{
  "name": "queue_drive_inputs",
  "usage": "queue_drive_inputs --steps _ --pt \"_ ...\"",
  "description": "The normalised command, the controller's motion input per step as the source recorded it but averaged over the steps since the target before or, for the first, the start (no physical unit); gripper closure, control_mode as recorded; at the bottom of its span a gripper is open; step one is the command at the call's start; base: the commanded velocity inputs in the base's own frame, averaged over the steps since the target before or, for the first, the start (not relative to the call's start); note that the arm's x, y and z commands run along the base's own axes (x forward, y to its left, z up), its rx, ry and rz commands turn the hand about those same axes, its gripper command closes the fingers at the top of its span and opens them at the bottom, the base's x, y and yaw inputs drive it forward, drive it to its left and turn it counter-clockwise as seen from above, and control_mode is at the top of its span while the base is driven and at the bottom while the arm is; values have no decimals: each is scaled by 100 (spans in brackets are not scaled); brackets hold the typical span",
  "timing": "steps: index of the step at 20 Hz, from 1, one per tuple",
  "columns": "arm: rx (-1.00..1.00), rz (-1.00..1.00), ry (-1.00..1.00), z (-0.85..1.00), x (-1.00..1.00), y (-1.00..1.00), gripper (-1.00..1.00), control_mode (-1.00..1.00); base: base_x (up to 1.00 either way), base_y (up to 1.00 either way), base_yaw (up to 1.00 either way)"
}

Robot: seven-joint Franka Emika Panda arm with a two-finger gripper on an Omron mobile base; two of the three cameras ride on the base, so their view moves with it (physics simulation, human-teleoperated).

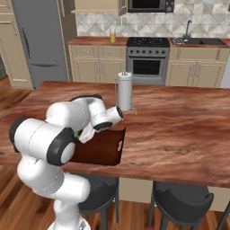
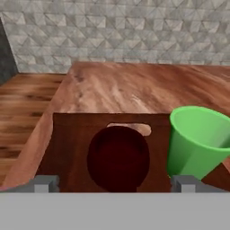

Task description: There is a tray on the dining counter. Grab the cup, mug, and pitcher and place them on the tray. The pitcher may be placed next to the tray if it cannot fit the tray.

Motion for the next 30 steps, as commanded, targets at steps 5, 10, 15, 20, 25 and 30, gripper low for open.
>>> queue_drive_inputs --steps 5,10,15,20,25,30 --pt "0 -12 0 27 -52 -46 -100 -100 0 0 0" --pt "-2 -17 0 34 -27 -16 -100 -100 0 0 0" --pt "-1 -19 3 46 -26 -15 -100 -100 0 0 0" --pt "-2 -23 8 44 -22 -12 -100 -100 0 0 0" --pt "-4 -28 9 25 -27 -9 -100 -100 0 0 0" --pt "-9 -30 13 27 -25 -3 -100 -100 0 0 0"
